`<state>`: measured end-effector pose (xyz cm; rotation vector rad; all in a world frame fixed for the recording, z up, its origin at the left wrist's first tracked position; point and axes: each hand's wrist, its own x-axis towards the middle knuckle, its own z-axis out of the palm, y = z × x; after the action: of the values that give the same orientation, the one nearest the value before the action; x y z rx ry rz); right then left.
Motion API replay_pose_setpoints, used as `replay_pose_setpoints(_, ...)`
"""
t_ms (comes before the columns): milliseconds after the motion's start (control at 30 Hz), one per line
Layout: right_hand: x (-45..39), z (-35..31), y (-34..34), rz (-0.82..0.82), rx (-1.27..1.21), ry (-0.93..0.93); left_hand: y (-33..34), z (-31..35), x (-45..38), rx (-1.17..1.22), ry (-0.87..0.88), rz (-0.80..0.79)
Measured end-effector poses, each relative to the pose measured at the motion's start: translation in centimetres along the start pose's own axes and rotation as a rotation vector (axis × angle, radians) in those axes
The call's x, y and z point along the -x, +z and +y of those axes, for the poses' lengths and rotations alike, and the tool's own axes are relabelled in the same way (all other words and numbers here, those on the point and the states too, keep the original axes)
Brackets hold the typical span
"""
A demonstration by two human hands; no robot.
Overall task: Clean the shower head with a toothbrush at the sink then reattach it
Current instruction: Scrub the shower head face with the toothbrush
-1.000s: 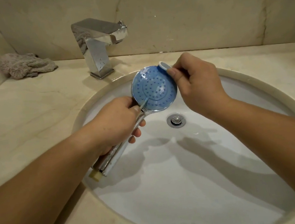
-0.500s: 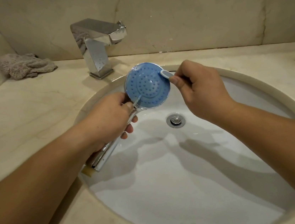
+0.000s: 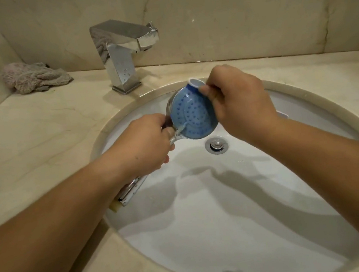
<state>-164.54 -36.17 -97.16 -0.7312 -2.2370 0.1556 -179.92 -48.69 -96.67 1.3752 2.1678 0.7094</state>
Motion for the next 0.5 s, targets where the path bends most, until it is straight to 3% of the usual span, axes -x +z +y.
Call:
replay_pose_setpoints(133, 1.9, -1.3, 0.9, -0.16, 0.062, -0.214, 0.1, -0.1, 0.0, -0.009, -0.012, 0.0)
replay_pose_setpoints(300, 0.5, -0.8, 0.3, -0.047, 0.003, -0.057, 0.0, -0.1, -0.2, 0.046, -0.021, 0.006)
replay_pose_setpoints(433, 2.2, -1.7, 1.5, -0.218, 0.038, -0.281, 0.0, 0.1, 0.0, 0.047, -0.017, 0.006)
replay_pose_setpoints(500, 1.3, -1.3, 1.1, -0.155, 0.038, -0.198, -0.2, 0.1, -0.1, 0.061, -0.014, 0.033)
